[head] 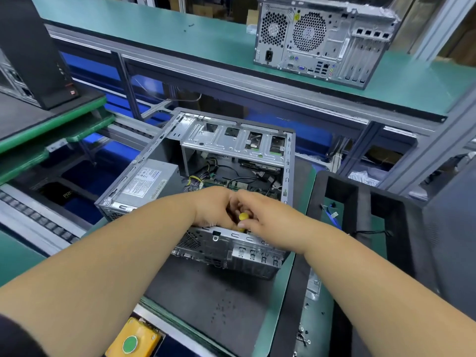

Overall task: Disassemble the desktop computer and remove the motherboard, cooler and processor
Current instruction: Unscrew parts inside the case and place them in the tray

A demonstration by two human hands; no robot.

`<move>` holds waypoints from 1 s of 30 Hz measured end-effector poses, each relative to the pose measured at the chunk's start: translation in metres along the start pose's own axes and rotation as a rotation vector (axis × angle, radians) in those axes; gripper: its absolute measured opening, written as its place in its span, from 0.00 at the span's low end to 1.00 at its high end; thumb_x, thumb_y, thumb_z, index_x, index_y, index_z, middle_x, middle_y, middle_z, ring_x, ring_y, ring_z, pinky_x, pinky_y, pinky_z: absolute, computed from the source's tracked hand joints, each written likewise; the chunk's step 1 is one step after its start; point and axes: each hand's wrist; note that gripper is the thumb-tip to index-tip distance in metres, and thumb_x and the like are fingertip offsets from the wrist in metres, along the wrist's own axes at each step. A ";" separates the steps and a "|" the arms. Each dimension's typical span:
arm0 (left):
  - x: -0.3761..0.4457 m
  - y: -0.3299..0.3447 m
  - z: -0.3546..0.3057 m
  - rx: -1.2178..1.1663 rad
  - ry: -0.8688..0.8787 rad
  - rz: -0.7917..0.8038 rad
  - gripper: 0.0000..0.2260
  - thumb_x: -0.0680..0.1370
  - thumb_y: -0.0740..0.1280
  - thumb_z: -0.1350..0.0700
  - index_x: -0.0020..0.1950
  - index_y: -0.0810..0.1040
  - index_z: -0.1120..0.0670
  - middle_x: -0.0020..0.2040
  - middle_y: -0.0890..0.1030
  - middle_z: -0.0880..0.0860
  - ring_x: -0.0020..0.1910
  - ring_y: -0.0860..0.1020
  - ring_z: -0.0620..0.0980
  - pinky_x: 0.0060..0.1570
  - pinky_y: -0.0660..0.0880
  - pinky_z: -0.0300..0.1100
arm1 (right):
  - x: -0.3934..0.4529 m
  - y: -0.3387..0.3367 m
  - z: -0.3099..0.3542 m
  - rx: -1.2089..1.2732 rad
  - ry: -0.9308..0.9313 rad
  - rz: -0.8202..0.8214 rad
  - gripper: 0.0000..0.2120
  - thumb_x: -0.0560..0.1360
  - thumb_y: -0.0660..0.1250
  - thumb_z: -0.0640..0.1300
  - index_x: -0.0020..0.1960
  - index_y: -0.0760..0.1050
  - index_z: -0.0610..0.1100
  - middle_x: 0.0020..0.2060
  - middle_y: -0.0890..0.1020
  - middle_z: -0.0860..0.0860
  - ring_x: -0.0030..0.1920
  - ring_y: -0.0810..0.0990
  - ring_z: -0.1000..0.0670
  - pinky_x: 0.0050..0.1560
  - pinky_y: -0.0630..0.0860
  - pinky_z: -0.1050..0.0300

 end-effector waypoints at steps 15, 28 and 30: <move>0.005 -0.003 0.006 -0.084 0.040 0.170 0.10 0.71 0.75 0.53 0.37 0.80 0.37 0.36 0.80 0.36 0.36 0.76 0.36 0.45 0.70 0.34 | 0.002 -0.019 0.009 -0.149 0.131 0.012 0.11 0.73 0.70 0.35 0.49 0.80 0.50 0.46 0.80 0.53 0.47 0.78 0.49 0.50 0.77 0.51; 0.004 0.003 0.000 0.068 -0.023 0.079 0.09 0.72 0.74 0.51 0.34 0.80 0.42 0.28 0.76 0.39 0.28 0.71 0.37 0.36 0.69 0.32 | 0.002 -0.007 0.011 -0.136 0.246 -0.114 0.06 0.73 0.70 0.49 0.45 0.74 0.51 0.44 0.76 0.55 0.44 0.75 0.53 0.42 0.72 0.56; 0.004 0.002 0.001 0.075 -0.013 0.086 0.09 0.72 0.74 0.51 0.33 0.79 0.41 0.28 0.75 0.39 0.29 0.71 0.38 0.36 0.68 0.34 | 0.004 -0.006 0.012 -0.147 0.280 -0.119 0.08 0.73 0.72 0.51 0.43 0.76 0.48 0.41 0.78 0.54 0.43 0.75 0.52 0.42 0.73 0.56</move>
Point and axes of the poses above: each hand's wrist, its own x-axis towards the middle knuckle, its own y-axis out of the palm, z = x × y
